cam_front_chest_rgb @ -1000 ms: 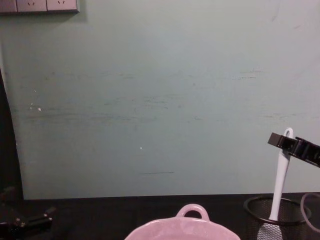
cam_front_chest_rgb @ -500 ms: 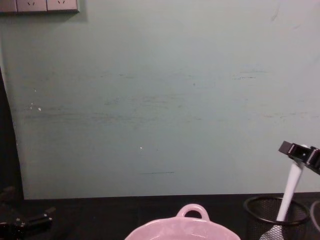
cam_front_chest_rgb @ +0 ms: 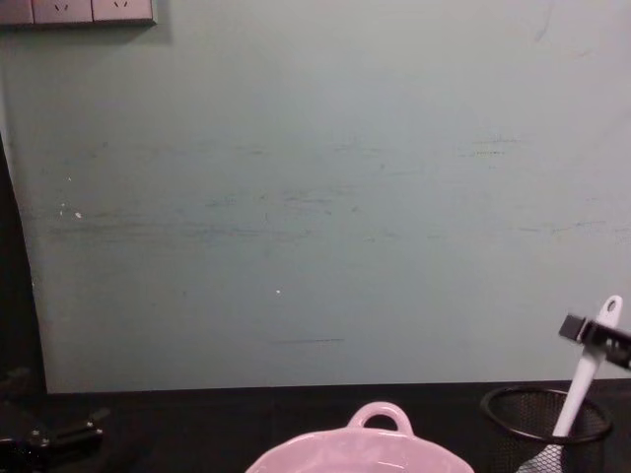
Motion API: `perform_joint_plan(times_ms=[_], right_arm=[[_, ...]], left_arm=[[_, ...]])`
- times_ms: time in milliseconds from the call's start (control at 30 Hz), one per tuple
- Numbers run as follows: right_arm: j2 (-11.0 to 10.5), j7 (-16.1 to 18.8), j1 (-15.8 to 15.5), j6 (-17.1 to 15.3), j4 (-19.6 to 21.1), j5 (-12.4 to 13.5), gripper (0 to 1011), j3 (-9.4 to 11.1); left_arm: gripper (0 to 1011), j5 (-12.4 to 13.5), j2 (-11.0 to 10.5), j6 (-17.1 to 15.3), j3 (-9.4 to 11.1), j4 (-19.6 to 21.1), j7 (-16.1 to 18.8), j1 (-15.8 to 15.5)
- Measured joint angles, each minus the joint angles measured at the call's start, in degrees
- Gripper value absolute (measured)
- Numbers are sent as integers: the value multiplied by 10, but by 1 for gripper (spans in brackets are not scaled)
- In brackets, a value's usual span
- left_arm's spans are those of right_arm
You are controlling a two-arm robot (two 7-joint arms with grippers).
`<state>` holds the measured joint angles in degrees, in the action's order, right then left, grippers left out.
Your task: Use the one hand to pick up the spoon and stir the clear water in the bowl.
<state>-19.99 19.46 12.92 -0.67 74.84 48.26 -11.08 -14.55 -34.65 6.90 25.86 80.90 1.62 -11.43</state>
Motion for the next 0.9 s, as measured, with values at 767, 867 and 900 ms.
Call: perform_joint_plan(times_ms=[767,867,900], right_arm=[[-189,-102,-127,-208,241,-65,1003,16],[-198,-120,-129,-215,240,-91,1002,15],[-197,-127,-125,-215,232,-105,1003,9]], left_arm=[[1011,0,0,0,0,0,0,0],[1011,0,0,0,0,0,0,0],[1011,0,0,0,0,0,0,0]])
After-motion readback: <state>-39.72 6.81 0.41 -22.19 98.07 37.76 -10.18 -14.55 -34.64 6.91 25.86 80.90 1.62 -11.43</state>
